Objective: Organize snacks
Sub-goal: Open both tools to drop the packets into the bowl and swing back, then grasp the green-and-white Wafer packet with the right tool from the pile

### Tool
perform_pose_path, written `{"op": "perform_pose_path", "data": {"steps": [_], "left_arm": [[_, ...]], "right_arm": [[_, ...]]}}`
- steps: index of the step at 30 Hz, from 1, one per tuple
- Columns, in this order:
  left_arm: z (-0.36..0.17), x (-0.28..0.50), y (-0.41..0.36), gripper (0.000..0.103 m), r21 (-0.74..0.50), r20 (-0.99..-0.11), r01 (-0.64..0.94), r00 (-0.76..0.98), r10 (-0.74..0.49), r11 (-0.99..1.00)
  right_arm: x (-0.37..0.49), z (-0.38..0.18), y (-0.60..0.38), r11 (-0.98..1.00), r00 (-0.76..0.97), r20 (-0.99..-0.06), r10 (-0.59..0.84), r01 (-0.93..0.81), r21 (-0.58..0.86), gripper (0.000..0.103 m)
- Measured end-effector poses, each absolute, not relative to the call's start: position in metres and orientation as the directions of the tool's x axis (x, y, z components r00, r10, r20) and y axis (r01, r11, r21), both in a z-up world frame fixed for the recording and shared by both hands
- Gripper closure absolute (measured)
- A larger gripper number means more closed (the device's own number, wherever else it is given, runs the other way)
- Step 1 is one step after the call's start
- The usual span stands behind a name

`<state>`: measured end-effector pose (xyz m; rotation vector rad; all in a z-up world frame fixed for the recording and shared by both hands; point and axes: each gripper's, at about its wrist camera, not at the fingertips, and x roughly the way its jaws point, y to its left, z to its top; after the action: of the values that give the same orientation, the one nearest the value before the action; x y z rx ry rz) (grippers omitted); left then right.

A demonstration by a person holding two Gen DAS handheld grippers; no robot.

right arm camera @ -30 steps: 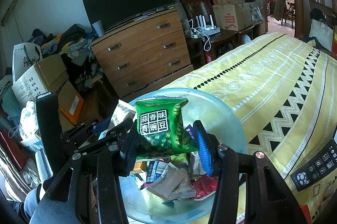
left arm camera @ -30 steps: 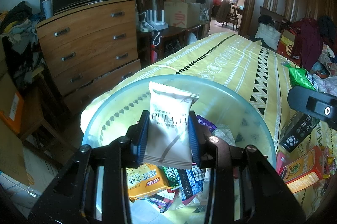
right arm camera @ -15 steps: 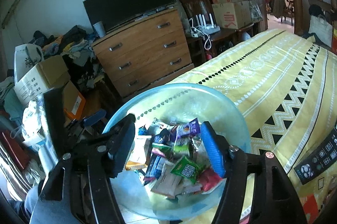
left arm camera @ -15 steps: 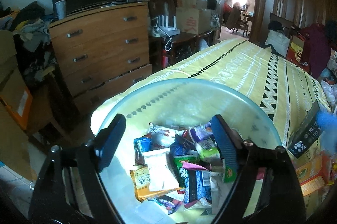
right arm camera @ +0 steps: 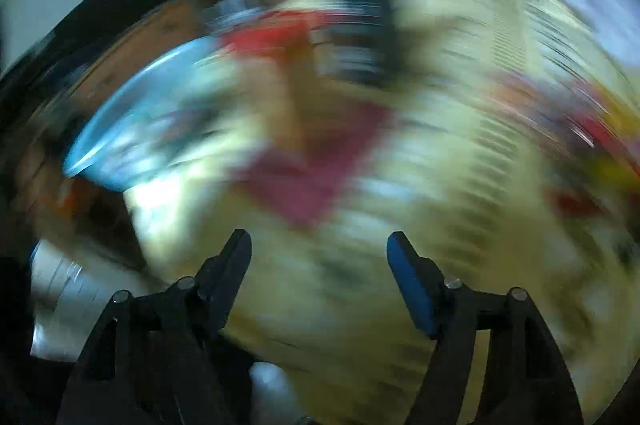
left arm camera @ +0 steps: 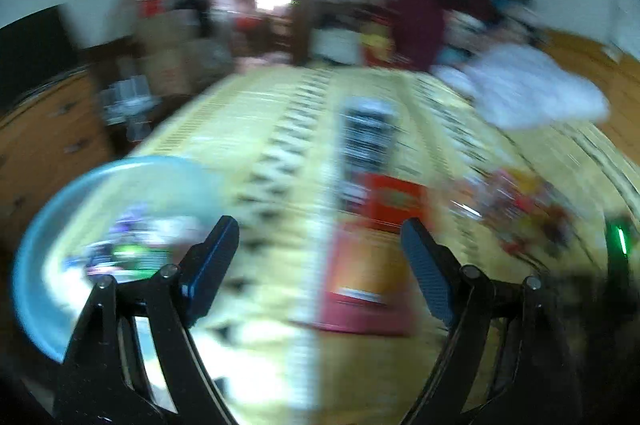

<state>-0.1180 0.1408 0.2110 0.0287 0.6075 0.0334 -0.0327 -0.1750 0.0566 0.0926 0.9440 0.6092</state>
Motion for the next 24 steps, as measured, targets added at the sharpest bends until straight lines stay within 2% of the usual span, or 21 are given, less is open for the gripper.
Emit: {"op": "perform_pose_path", "data": {"steps": [5,8,10,17,21,23,24], "left_arm": [[0.188,-0.101,0.068,0.019,0.075,-0.640,0.160,0.765,-0.075,0.984],[0.176,-0.092,0.048,0.019,0.076,-0.675,0.195,0.732,-0.093,0.978],[0.165,-0.084,0.039,0.020,0.079,-0.706,0.202,0.703,-0.088,0.976],[0.146,-0.065,0.008,0.020,0.111,-0.755,0.229,0.652,-0.068,0.967],[0.138,-0.060,0.002,0.020,0.111,-0.774,0.233,0.630,-0.063,0.966],[0.132,-0.057,0.000,0.020,0.111,-0.786,0.230,0.616,-0.057,0.967],[0.130,-0.055,0.001,0.020,0.108,-0.792,0.227,0.608,-0.055,0.968]], "right_arm": [[0.029,0.035,-0.368,0.916,0.572,-0.743,0.348,-0.041,0.398,0.031],[0.069,0.026,-0.448,0.915,0.597,-0.758,0.262,0.097,0.392,0.031],[0.094,0.024,-0.477,0.919,0.601,-0.767,0.225,0.131,0.372,0.031],[0.202,0.025,-0.501,0.895,0.622,-0.719,0.310,0.063,0.441,0.031],[0.248,0.012,-0.462,0.906,0.548,-0.757,0.357,-0.004,0.424,0.032],[0.271,-0.015,-0.432,0.927,0.448,-0.822,0.353,-0.047,0.373,0.022],[0.268,-0.018,-0.425,0.937,0.464,-0.820,0.335,-0.070,0.343,0.015]]}}
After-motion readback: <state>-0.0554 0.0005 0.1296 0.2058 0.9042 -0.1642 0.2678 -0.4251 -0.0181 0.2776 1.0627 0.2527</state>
